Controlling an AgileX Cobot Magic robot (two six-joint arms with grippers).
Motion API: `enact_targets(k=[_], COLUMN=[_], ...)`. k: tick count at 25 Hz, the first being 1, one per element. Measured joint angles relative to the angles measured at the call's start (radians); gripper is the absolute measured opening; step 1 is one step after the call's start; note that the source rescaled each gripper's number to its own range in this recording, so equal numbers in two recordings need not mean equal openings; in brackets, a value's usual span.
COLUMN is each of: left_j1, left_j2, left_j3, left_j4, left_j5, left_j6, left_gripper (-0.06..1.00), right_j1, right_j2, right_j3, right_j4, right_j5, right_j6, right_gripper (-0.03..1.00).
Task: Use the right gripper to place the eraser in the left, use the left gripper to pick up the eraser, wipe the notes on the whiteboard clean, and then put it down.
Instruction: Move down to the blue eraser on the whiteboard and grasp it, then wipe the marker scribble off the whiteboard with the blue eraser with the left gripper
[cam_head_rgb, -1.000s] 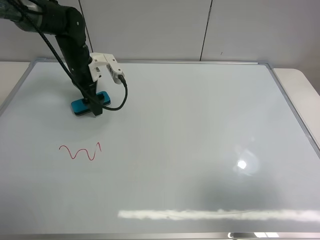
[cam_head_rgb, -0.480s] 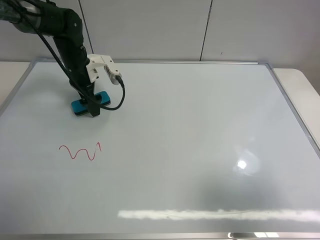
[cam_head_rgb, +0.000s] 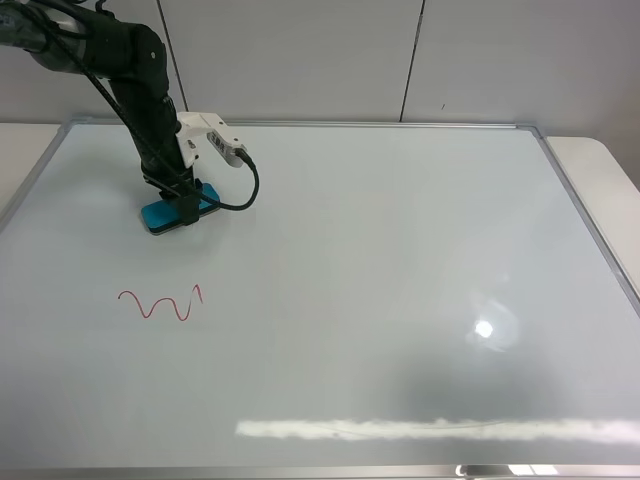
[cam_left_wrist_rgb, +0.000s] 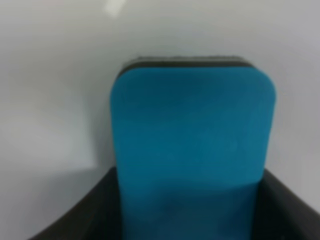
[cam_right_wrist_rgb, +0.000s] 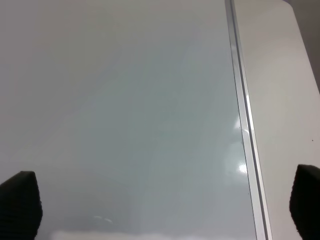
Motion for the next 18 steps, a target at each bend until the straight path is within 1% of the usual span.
enact_targets(k=[5,7,9,11,14,16,18], left_j1=[0.0,0.0,0.0,0.0,0.0,0.0,0.0], left_j2=[-0.01,-0.024,-0.041,-0.063,-0.111,-0.146,-0.194], left_j3=[0.0,0.0,0.0,0.0,0.0,0.002,0.03], left_j4=[0.011,0.011,0.011,0.011,0.011,0.011,0.011], left_j5=[0.01,0.022,0.038,0.061,0.114,0.157,0.17], left_j6=[-0.011,-0.038,-0.1,-0.199,-0.375,-0.465,-0.532], left_gripper=[0.04,0.04,0.04,0.04,0.04,0.04,0.04], right_j1=[0.0,0.0,0.0,0.0,0.0,0.0,0.0], right_j2=[0.0,0.0,0.0,0.0,0.0,0.0,0.0], right_j3=[0.0,0.0,0.0,0.0,0.0,0.0,0.0], right_j4=[0.0,0.0,0.0,0.0,0.0,0.0,0.0], right_j5=[0.0,0.0,0.0,0.0,0.0,0.0,0.0], right_j6=[0.0,0.0,0.0,0.0,0.0,0.0,0.0], right_gripper=[1.0,1.0,1.0,1.0,1.0,1.0,1.0])
